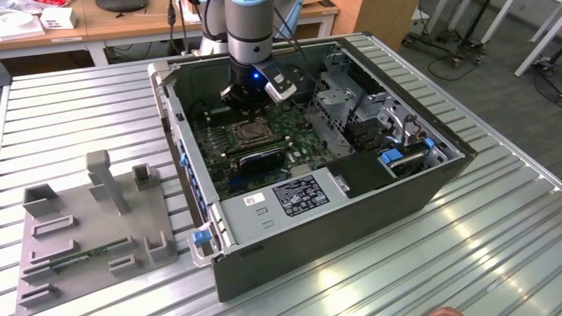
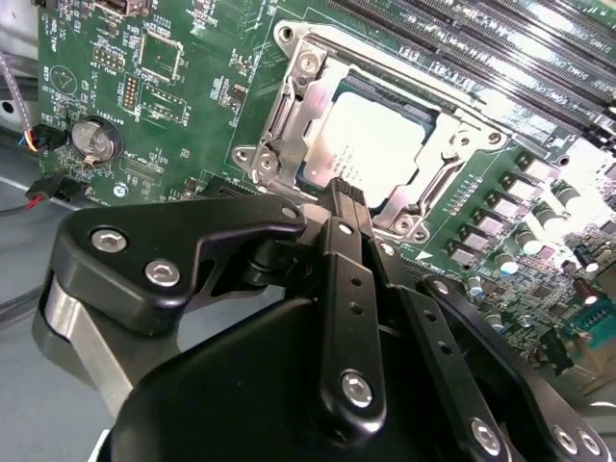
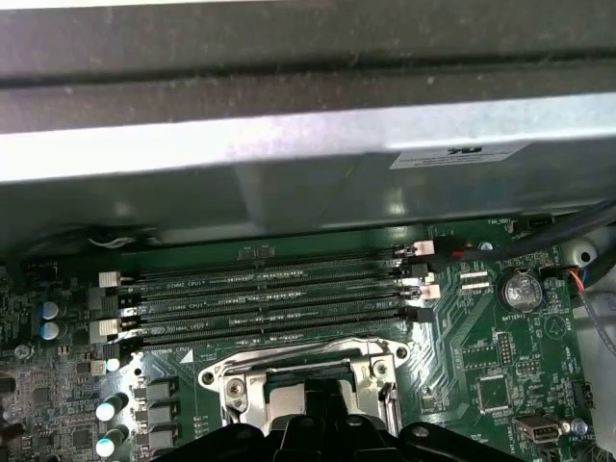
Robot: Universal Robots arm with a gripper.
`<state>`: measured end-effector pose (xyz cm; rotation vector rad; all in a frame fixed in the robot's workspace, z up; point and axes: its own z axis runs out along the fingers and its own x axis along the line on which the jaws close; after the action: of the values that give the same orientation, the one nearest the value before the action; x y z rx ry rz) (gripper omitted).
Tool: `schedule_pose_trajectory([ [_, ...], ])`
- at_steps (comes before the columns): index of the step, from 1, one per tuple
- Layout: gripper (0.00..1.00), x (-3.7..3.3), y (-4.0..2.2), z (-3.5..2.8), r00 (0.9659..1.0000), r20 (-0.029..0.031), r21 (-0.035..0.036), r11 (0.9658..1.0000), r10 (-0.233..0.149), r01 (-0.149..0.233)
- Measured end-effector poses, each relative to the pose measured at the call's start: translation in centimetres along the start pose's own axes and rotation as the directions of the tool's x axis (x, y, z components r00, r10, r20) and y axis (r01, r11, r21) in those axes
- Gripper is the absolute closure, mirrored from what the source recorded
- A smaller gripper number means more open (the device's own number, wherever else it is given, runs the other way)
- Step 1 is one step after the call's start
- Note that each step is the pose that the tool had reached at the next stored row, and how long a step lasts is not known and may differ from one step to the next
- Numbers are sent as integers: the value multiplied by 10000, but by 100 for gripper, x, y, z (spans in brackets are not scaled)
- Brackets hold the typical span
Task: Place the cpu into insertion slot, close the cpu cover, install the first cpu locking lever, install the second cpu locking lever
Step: 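Install the first cpu locking lever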
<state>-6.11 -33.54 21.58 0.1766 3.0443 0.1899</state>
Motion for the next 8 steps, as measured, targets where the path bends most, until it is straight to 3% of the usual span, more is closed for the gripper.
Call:
schedule_pose_trajectory([
  [6,89,0,0,0,10000,0,2,10000,0,0],
  [7,89,0,1,0,10000,1,10,10000,-1,1],
  [8,89,0,1,0,10000,-3,66,10000,-2,2],
])
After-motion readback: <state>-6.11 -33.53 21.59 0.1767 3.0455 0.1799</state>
